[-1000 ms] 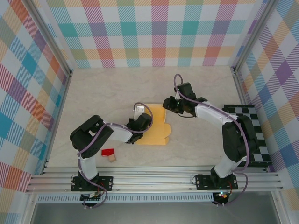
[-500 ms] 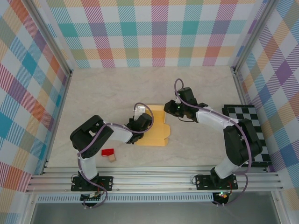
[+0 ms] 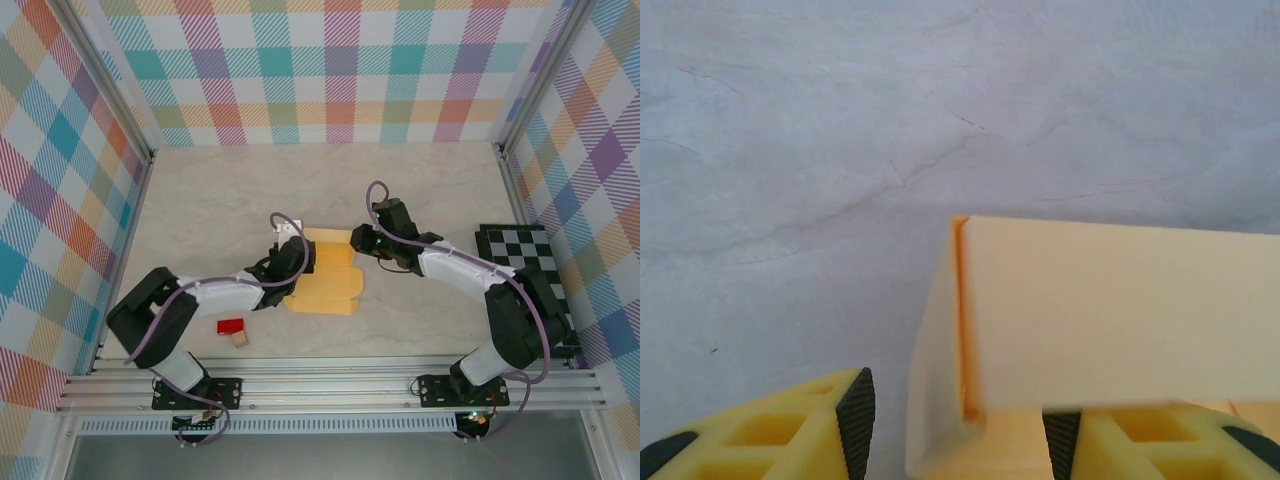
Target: Fold the paper box
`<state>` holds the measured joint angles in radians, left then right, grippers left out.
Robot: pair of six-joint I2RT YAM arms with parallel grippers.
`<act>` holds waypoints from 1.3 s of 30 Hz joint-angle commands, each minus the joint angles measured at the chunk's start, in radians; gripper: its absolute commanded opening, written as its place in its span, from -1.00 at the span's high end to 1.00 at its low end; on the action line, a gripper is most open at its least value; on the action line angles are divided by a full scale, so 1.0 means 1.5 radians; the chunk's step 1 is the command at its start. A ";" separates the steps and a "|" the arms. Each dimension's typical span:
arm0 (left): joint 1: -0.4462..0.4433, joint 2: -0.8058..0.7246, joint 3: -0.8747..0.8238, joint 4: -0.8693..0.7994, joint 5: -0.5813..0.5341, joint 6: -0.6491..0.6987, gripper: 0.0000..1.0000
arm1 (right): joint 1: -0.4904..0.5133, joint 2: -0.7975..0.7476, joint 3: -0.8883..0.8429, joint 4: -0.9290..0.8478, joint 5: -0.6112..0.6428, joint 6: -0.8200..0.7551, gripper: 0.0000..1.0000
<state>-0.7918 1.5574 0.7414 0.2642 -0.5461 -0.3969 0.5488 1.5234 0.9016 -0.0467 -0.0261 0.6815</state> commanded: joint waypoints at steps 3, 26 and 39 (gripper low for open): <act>-0.006 -0.136 -0.020 -0.157 0.012 -0.051 -0.02 | 0.009 0.002 -0.012 -0.034 0.041 -0.015 0.65; 0.157 -0.072 0.063 -0.157 0.322 -0.202 0.07 | 0.020 0.004 0.007 -0.049 0.040 -0.033 0.64; 0.157 -0.039 0.067 -0.110 0.349 -0.243 0.22 | 0.024 0.015 0.025 -0.062 0.042 -0.046 0.65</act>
<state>-0.5659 1.4662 0.8310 0.0666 -0.0521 -0.7410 0.5781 1.5234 0.9215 -0.0849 0.0193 0.6373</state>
